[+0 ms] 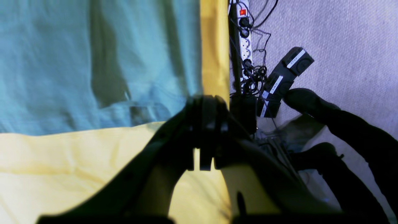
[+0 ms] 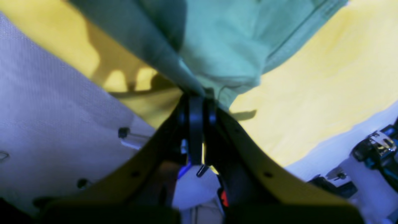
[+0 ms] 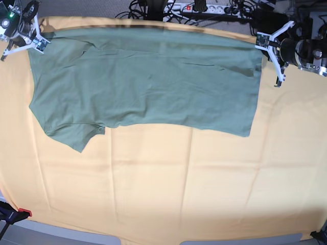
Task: Fold the T-shirt properly
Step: 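Pull the shirt further toward the robot with both grippers, then release the edge and move both grippers to the opposite long edge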
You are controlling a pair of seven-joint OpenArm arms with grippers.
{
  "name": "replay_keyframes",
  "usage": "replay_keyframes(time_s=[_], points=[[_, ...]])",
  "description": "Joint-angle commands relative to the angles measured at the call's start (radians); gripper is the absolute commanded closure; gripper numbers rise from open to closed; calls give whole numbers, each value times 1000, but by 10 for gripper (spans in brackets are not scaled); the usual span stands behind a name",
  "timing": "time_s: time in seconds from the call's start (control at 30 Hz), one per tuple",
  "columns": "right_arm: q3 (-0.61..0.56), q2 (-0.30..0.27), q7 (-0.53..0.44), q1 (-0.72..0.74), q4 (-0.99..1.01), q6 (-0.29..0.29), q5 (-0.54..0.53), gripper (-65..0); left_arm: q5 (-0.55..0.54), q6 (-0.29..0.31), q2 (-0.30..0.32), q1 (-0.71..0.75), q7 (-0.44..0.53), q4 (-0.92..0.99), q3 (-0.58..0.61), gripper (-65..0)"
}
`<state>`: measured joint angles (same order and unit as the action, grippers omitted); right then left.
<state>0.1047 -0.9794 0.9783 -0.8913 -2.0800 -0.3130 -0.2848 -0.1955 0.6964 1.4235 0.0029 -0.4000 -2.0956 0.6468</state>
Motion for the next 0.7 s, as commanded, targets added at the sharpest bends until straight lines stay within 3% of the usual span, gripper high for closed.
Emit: replay_keyframes(time_s=[0.0, 0.13, 0.2, 0.27, 0.3, 0.37, 0.6, 0.67], points=[[10, -18, 1, 3, -8, 18, 24, 0, -5, 2, 25, -9, 3, -8, -11, 0], [10, -18, 27, 2, -8, 61, 19, 0, -5, 2, 25, -9, 3, -8, -11, 0], [10, -18, 62, 3, -8, 57, 1, -161, -5, 2, 25, -9, 3, -8, -11, -34], [10, -18, 79, 2, -8, 40, -24, -333, -5, 2, 25, -9, -1, -8, -11, -196], [10, -18, 81, 2, -8, 39, -32, -374, -5, 2, 26, -9, -4, -8, -11, -279], [10, -18, 81, 2, -14, 41, -33, -379, -5, 2, 25, -9, -16, -8, -11, -390], [10, -18, 97, 2, -132, 70, 3, -379, -5, 2, 26, -12, -81, -8, -11, -394], [10, -18, 96, 2, -160, 95, 61, -379, -5, -40, 26, -18, -99, -8, -11, -394]])
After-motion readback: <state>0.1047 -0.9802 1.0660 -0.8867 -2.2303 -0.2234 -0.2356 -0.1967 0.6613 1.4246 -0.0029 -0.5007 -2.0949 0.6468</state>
